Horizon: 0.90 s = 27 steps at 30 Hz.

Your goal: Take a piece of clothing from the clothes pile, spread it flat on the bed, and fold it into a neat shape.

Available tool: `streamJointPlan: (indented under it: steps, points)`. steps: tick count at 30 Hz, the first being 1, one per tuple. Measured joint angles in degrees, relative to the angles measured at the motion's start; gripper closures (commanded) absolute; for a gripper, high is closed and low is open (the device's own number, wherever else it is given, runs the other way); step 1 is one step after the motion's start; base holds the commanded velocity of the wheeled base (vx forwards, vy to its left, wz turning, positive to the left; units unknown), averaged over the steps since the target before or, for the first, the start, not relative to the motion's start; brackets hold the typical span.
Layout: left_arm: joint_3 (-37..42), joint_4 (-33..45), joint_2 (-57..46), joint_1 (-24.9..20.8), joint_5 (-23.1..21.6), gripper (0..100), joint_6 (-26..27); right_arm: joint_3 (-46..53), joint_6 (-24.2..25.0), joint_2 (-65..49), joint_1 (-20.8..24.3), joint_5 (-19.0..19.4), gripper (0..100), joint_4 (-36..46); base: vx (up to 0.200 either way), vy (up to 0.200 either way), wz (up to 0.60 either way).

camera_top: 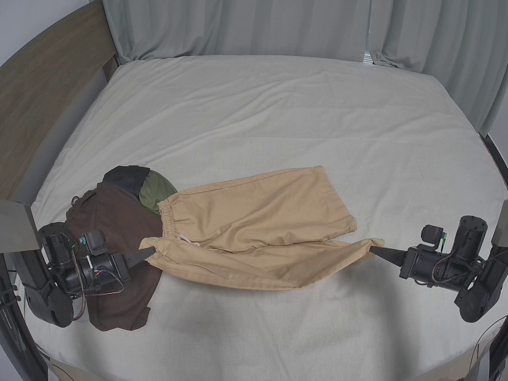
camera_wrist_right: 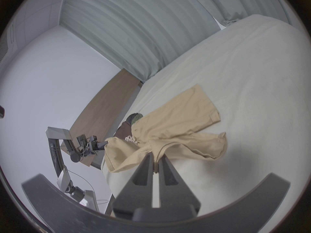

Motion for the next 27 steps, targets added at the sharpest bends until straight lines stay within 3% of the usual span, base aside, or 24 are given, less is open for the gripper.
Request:
streamJointPlan:
  steps: [19, 27]
  points:
    - [-1.93, -0.07, 0.3, 0.02, 0.82, 100, -3.21, -5.63, 2.24, -1.63, 0.05, 0.09, 100, 0.06, 0.0, 0.0, 0.0]
    - [-3.02, -0.07, 0.29, -0.2, 3.85, 100, -3.45, -5.85, 2.36, -3.28, 0.3, 0.06, 100, 0.12, 0.0, 0.0, 0.0]
